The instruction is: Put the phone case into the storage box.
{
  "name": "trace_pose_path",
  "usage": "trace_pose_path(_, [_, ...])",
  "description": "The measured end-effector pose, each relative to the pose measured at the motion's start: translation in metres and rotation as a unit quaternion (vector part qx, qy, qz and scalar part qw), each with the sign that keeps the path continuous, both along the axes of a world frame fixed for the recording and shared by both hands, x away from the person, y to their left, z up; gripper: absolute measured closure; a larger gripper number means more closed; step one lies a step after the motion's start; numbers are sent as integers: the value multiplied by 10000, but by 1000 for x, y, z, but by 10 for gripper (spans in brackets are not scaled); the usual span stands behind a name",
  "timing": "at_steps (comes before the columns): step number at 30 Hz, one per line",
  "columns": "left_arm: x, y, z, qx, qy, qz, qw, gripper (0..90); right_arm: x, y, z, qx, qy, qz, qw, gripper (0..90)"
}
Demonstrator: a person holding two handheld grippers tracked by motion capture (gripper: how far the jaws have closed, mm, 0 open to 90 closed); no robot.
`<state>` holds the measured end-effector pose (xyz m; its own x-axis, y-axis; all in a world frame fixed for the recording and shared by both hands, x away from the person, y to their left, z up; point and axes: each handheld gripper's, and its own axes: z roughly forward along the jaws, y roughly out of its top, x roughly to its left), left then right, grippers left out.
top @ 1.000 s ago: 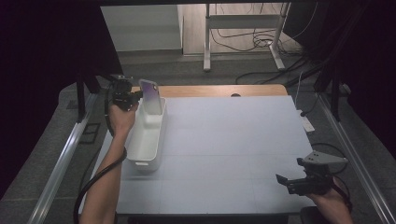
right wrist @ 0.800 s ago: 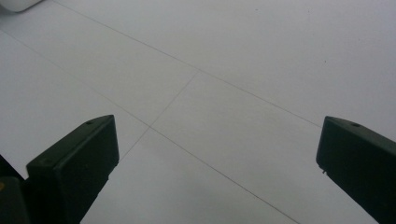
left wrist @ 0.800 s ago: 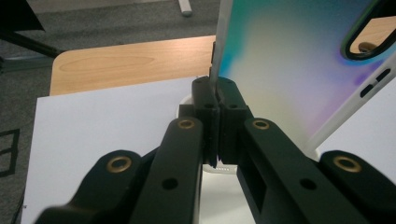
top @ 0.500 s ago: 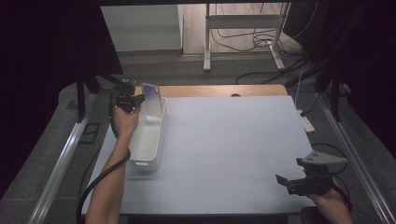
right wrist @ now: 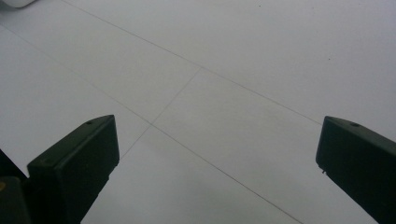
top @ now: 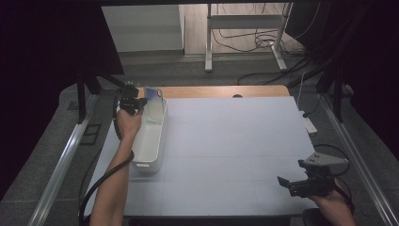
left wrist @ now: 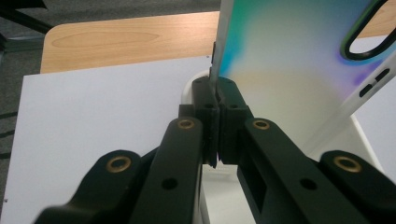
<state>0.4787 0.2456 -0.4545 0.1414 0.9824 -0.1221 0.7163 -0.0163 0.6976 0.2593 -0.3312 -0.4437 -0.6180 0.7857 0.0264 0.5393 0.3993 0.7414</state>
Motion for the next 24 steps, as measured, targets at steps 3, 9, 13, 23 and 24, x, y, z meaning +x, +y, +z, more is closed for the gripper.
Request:
trace_pose_path(3, [2,1,-1,-6,56,3,10000,877,0,0,0,-15,9,5,10000,0])
trace_pose_path(9, [5,-1,-1,-27,185,-33,9998,867,0,0,0,-29,17,14,10000,0])
trace_pose_path(13, [6,0,-1,-137,143,-76,9998,826,0,0,0,-29,17,17,10000,0])
trace_pose_path(23, [1,1,5,-248,4,-367,9990,653,0,0,0,-21,15,21,10000,0])
trace_pose_path(24, [1,1,6,-264,2,-431,9987,653,0,0,0,-21,15,21,10000,0])
